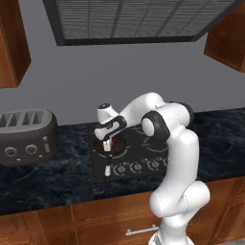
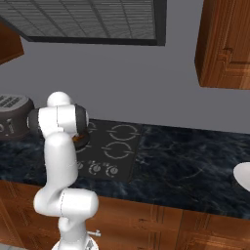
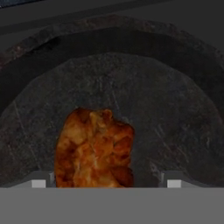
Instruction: Place the chicken drumstick on the plate and place the lemon wedge on the same plate.
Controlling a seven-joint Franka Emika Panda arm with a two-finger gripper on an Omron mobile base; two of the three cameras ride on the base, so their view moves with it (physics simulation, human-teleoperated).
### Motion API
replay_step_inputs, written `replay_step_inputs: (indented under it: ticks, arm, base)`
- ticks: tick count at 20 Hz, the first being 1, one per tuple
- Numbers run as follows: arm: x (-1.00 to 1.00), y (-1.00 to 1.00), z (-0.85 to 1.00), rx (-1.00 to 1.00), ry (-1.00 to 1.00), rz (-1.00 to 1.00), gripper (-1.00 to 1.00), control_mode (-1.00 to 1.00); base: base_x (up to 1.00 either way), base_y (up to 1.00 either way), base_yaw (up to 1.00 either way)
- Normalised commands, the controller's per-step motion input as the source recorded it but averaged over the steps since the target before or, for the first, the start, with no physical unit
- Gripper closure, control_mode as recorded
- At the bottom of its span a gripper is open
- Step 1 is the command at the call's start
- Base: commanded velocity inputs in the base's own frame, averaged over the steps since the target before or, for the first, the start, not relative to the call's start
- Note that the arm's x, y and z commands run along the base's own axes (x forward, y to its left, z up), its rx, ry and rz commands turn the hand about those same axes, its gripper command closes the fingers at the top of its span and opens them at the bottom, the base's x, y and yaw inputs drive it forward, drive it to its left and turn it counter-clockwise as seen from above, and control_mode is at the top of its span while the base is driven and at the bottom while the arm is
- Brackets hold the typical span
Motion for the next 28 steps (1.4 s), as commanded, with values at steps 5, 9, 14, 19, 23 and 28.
replay_step_inputs:
  ticks: [5, 9, 14, 19, 23, 28]
  arm:
    - [0.00, 0.00, -0.06, 0.00, 0.00, 0.00, 1.00, -1.00]
    - [0.00, 0.00, 0.00, 0.00, 0.00, 0.00, 1.00, -1.00]
    - [0.02, 0.00, 0.05, 0.00, 0.00, 0.00, 1.00, -1.00]
    - [-0.13, -0.04, 0.58, 0.00, 0.00, -0.12, 1.00, -1.00]
    - [-0.34, -0.27, 0.70, 0.00, 0.00, -0.13, 1.00, -1.00]
    - [-0.94, -0.76, 0.39, 0.00, 0.00, -0.22, 1.00, -1.00]
  base:
    - [0.00, 0.00, 0.00]
    - [0.00, 0.00, 0.00]
    - [0.00, 0.00, 0.00]
    - [0.00, 0.00, 0.00]
    - [0.00, 0.00, 0.00]
    - [0.00, 0.00, 0.00]
